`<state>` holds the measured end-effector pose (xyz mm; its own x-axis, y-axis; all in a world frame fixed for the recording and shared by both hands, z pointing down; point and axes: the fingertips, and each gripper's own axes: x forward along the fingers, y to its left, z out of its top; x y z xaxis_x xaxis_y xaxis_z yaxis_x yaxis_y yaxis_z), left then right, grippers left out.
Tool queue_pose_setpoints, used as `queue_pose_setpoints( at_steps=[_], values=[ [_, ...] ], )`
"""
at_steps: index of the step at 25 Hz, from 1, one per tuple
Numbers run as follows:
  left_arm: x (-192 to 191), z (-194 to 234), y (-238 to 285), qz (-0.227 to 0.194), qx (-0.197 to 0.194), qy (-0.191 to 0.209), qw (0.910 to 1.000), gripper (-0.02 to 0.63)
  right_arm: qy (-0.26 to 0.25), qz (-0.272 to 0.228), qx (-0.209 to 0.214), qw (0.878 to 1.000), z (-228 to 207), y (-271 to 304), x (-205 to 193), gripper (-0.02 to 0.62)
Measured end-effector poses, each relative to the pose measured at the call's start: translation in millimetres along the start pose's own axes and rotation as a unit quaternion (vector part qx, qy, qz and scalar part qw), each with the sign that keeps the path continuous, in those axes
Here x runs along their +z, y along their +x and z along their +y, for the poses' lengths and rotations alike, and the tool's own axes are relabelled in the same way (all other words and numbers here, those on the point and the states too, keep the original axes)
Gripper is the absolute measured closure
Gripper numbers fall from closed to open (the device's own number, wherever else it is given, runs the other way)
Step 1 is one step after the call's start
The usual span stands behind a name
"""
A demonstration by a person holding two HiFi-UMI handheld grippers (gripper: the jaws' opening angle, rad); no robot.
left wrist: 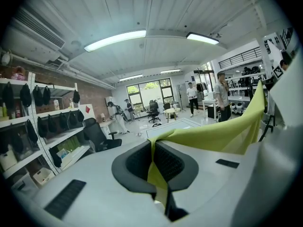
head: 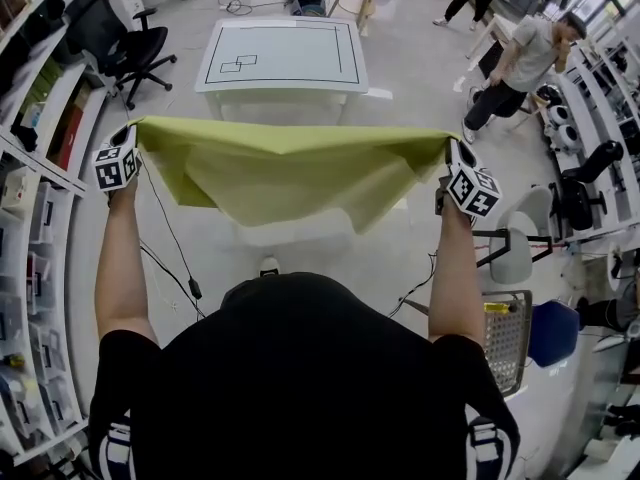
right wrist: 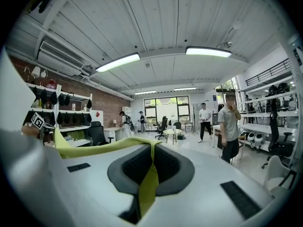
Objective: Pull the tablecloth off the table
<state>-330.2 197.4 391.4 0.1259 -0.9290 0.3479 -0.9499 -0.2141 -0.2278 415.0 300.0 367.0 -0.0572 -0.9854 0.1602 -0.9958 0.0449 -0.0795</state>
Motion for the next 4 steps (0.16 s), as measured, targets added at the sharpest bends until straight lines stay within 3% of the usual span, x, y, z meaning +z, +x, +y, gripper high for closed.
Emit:
queue_pose_setpoints(
  at_steps=[4],
  values=[
    [1.6,4.6,1.7,-0.005,0.003,0.001,1.0,0.583,-0.002,0.002,0.001,1.0,2.2,4.1,0.8,0.574]
  ],
)
